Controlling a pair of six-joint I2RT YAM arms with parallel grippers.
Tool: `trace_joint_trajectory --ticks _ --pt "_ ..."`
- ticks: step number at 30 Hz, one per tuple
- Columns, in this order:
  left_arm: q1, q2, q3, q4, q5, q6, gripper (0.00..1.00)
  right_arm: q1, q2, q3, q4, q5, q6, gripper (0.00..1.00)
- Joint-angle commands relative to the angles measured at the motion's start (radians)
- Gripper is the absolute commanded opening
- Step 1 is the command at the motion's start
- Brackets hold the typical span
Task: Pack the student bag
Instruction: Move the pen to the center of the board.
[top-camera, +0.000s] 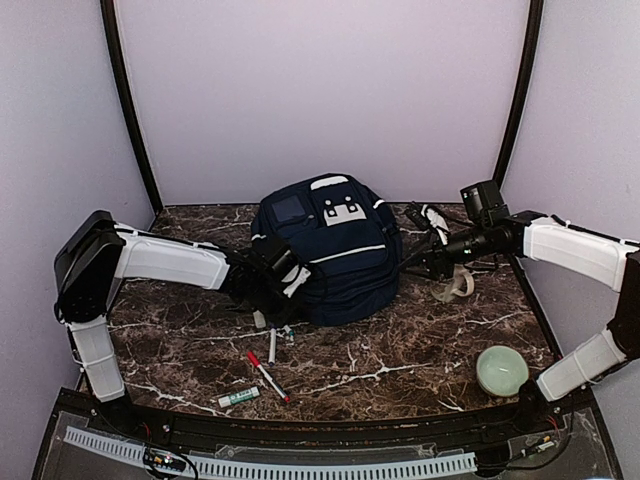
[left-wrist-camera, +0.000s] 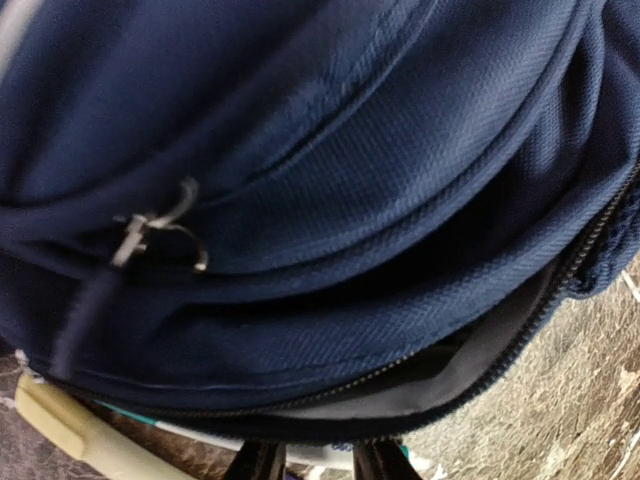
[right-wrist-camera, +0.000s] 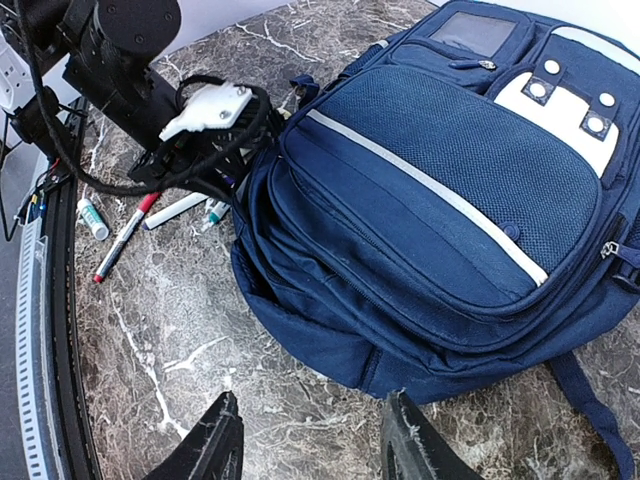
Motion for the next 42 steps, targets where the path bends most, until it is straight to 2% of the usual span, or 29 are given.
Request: trace_joint_trajectory --ticks 1,7,13,20,28,35,42 --pt "0.000 -0.002 -0.013 -0.009 0.036 0.002 0.31 -0.002 -0.001 -0.004 0.018 0.008 -0.006 0.46" --pt "0.000 -0.078 -0.100 -0.050 0.016 -0.025 0.38 -0.002 0.000 -0.004 0.018 0.009 -0.007 0.46" --pt "0.000 -0.179 -0.215 -0.109 0.030 -0.075 0.40 -0.002 0.006 -0.003 0.015 0.003 -0.009 0.46" --pt "0.000 -0.302 -0.317 -0.183 -0.036 -0.116 0.41 -0.002 0.016 0.001 0.012 -0.004 -0.009 0.46" --pt "0.006 -0.396 -0.244 -0.172 -0.057 -0.129 0.42 -0.001 0.026 -0.001 0.013 -0.009 -0.006 0.47" --pt "0.111 -0.307 -0.132 -0.114 -0.024 -0.060 0.45 0.000 0.035 0.001 0.010 -0.014 -0.005 0.47" --pt "0.118 -0.117 -0.013 -0.119 -0.098 -0.025 0.55 0.000 0.036 0.001 0.001 0.003 -0.019 0.47"
